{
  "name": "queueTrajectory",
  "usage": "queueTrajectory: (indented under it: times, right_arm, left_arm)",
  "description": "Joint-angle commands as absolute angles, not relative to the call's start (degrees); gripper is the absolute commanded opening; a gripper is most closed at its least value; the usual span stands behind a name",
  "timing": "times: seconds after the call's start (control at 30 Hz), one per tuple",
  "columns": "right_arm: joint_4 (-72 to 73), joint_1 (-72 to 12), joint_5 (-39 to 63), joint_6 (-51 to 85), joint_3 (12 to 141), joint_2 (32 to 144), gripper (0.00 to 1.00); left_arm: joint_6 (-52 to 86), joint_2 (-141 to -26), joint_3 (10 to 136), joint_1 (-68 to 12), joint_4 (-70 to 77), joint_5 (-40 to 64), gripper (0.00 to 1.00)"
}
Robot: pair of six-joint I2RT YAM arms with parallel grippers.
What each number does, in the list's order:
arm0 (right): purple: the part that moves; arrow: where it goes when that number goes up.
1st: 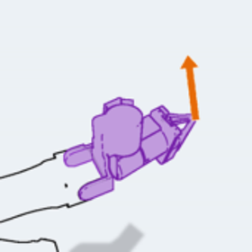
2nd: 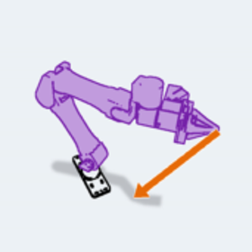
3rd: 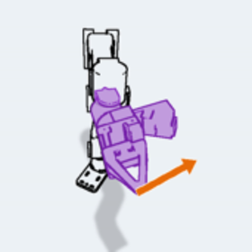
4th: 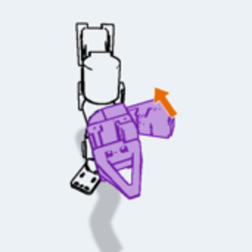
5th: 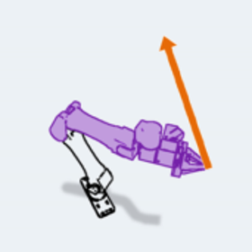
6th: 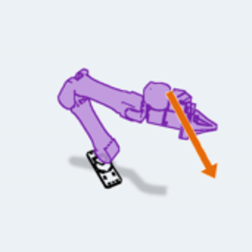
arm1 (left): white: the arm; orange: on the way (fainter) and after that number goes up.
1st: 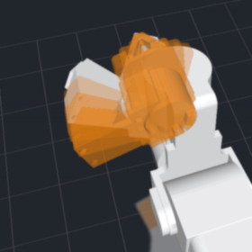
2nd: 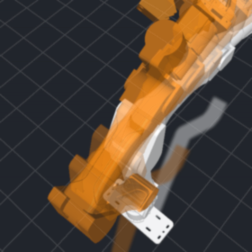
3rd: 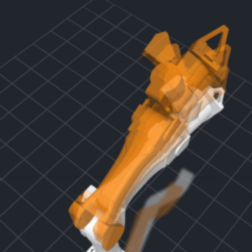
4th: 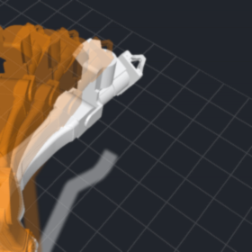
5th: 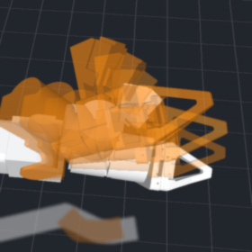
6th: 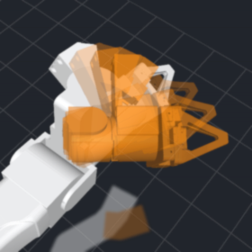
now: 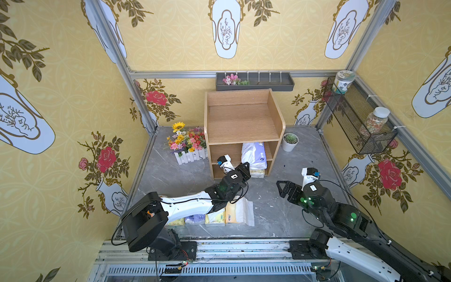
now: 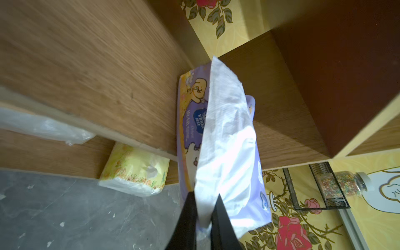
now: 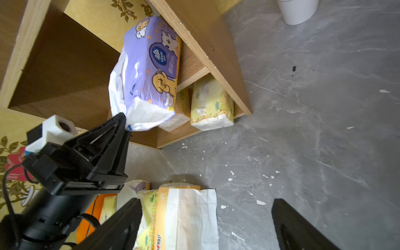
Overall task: Remove the tissue boxes from the shelf
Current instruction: Pick up a box of tissues from the shelf.
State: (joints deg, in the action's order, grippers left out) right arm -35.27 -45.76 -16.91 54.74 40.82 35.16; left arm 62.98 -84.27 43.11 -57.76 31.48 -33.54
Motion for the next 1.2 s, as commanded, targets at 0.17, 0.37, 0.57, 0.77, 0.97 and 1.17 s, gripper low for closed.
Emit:
queueTrajectory:
  times: [0.17,0.37,0.57,0.77,0.97,1.17]
  right_arm:
    - [-8.0,-31.8,8.0,61.7,34.0,43.1,0.97]
    - [3.4,-28.1,13.4,63.9,32.9,48.2,0.97]
    - [8.9,-28.1,14.2,65.0,32.0,50.8,0.97]
    - [14.2,-28.2,15.0,65.8,32.8,55.1,0.99]
    - [17.8,-28.4,15.9,65.9,33.2,58.7,0.89]
    - [22.5,-29.0,16.7,66.1,33.6,62.2,0.7]
  left_arm:
    - [61.9,-80.9,39.3,-57.7,35.3,-30.2,0.0]
    - [63.0,-78.5,37.4,-57.8,33.5,-29.5,0.0]
    - [63.5,-77.6,36.3,-57.8,33.2,-28.4,0.0]
    - [63.3,-77.1,35.6,-57.8,33.2,-26.8,0.0]
    - [62.7,-76.1,35.1,-57.9,32.5,-25.5,0.0]
    - [63.3,-75.3,34.6,-57.9,31.1,-25.2,0.0]
